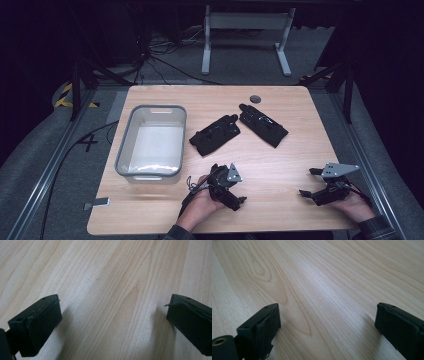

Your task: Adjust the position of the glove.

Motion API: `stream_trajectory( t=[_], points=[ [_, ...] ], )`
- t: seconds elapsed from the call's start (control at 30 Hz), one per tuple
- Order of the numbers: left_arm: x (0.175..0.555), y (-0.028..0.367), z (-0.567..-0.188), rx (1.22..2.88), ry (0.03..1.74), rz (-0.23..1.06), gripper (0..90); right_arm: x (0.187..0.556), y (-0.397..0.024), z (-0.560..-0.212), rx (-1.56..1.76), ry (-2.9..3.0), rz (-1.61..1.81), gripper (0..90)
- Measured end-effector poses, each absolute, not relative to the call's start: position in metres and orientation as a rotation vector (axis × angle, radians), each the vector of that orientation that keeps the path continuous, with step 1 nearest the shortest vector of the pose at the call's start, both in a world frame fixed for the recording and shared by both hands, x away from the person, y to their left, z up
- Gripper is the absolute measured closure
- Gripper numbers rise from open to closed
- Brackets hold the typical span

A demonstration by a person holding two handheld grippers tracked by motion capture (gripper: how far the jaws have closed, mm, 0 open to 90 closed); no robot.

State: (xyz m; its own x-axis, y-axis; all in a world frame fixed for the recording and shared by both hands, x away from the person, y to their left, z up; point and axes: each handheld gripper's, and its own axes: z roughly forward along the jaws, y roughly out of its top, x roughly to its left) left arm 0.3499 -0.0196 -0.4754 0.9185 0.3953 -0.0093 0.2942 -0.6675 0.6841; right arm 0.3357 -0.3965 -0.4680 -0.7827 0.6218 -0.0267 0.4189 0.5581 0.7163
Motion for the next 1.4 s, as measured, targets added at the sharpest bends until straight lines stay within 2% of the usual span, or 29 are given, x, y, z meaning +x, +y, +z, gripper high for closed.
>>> stream_trajectory(
  t=[0.1, 0.13, 0.23, 0.43, 0.77, 0.8, 0.83, 0.87, 0.9, 1.4],
  points=[
    [0.350, -0.019, -0.475, 2.342, 0.498, 0.183, 0.1, 0.337, -0.397, -0.467, 0.856, 2.521, 1.049, 10.2],
    [0.350, -0.018, -0.475, 2.341, 0.508, 0.188, 0.1, 0.338, -0.397, -0.465, 0.851, 2.530, 1.046, 17.3],
    [0.351, -0.016, -0.475, 2.343, 0.521, 0.193, 0.0, 0.341, -0.397, -0.462, 0.858, 2.537, 1.053, 19.2],
    [0.352, -0.009, -0.474, 2.351, 0.542, 0.199, 0.0, 0.350, -0.392, -0.451, 0.850, 2.530, 1.103, 34.3],
    [0.352, -0.006, -0.476, 2.337, 0.520, 0.195, 0.0, 0.378, -0.378, -0.439, 0.802, 2.553, 1.110, 75.5],
    [0.352, -0.006, -0.476, 2.337, 0.520, 0.195, 0.0, 0.378, -0.378, -0.439, 0.802, 2.553, 1.110, 75.5],
    [0.352, -0.006, -0.476, 2.338, 0.520, 0.195, 0.0, 0.381, -0.378, -0.438, 0.808, 2.550, 1.111, 79.4],
    [0.352, -0.006, -0.476, 2.337, 0.521, 0.195, 0.0, 0.388, -0.377, -0.437, 0.809, 2.549, 1.109, 87.0],
    [0.352, -0.006, -0.476, 2.338, 0.521, 0.195, 0.0, 0.391, -0.376, -0.436, 0.812, 2.546, 1.108, 89.4],
    [0.352, -0.006, -0.476, 2.338, 0.522, 0.196, 0.0, 0.430, -0.364, -0.428, 0.792, 2.527, 1.124, 89.8]
  ],
)
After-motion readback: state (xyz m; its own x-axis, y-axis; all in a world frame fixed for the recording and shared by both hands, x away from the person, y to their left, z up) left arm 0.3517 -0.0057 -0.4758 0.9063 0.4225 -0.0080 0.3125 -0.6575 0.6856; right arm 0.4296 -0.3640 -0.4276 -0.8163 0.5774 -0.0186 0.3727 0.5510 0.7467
